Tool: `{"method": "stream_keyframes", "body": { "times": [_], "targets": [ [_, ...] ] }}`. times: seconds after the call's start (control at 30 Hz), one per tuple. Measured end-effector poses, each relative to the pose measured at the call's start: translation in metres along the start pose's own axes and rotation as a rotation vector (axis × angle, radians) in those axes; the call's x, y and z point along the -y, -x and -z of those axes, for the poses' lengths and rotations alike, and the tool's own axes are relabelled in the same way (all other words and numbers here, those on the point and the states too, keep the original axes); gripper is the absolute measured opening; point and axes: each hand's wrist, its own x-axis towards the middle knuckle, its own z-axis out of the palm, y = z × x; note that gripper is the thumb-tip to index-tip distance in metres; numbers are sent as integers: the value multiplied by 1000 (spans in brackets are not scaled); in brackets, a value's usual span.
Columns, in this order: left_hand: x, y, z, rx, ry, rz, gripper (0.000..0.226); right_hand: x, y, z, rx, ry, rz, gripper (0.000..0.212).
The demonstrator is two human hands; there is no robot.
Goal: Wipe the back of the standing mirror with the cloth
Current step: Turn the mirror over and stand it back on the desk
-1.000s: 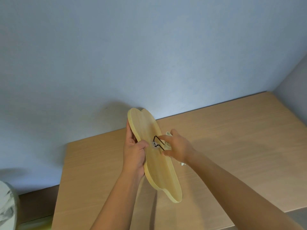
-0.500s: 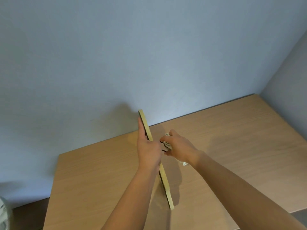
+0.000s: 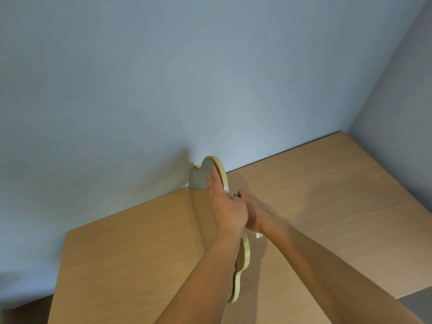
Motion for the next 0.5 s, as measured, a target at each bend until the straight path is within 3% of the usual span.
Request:
{"method": "stream_keyframes", "body": {
  "times": [0.23, 0.33, 0.4, 0.5],
  "targets": [
    [0, -1, -5, 5, -3, 7, 108, -2, 5, 3, -14, -8, 11, 42],
    [-1, -1, -3, 36, 21, 14, 112, -6, 5, 1, -13, -35, 45, 33],
    [0, -1, -1, 69, 45, 18, 113, -11, 7, 4, -8, -59, 65, 15],
    [2, -3, 9, 148, 101, 16, 111, -22, 17, 19, -117, -250, 18, 42]
  ]
}}
